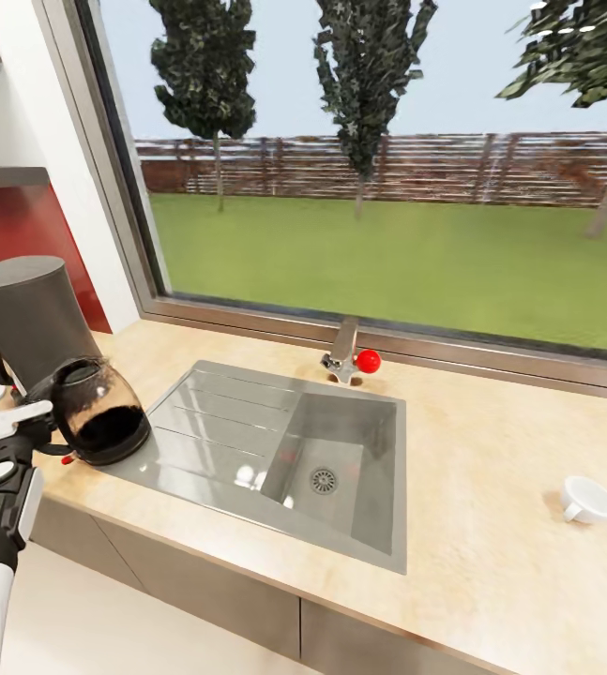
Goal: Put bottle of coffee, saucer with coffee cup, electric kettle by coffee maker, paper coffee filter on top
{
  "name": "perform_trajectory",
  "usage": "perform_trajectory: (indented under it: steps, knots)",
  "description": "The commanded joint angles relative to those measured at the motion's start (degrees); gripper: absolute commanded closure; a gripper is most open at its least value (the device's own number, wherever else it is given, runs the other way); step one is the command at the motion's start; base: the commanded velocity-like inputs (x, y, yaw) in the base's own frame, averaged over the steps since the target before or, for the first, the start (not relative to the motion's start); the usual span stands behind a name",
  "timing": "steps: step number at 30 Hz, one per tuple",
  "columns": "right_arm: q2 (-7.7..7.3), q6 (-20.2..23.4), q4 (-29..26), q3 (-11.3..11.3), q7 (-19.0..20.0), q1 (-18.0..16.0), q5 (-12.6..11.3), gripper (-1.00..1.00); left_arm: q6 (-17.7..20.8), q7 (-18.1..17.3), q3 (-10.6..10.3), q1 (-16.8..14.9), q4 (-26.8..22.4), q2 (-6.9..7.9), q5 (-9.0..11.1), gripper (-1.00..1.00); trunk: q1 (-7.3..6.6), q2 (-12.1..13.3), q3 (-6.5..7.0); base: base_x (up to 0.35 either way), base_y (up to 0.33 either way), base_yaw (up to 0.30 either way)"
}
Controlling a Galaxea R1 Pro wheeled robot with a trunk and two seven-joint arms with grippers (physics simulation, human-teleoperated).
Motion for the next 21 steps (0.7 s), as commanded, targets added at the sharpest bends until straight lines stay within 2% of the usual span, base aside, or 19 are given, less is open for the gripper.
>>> perform_trajectory:
  steps: [1, 13, 21]
  knots:
    - [-0.04, -0.1, 0.1, 0.5, 0.2, -0.1, -0.6, -1.0, 0.4, 0.1, 0.0, 0.0, 0.3, 0.0, -0.4, -1.0, 0.03, -0.1, -0.12, 0.0, 0.0, 0.0]
    - [-0.05, -0.1, 0.1, 0.5, 0.2, -0.1, -0.6, -1.0, 0.4, 0.1, 0.0, 0.0, 1.1, -0.01, -0.4, -1.0, 0.03, -0.1, -0.12, -0.002, -0.001, 0.0]
    - [-0.07, -0.1, 0.1, 0.5, 0.2, -0.1, -0.6, -1.0, 0.4, 0.1, 0.0, 0.0, 1.1, -0.01, -0.5, -1.0, 0.03, -0.1, -0.12, -0.22, -0.064, 0.0]
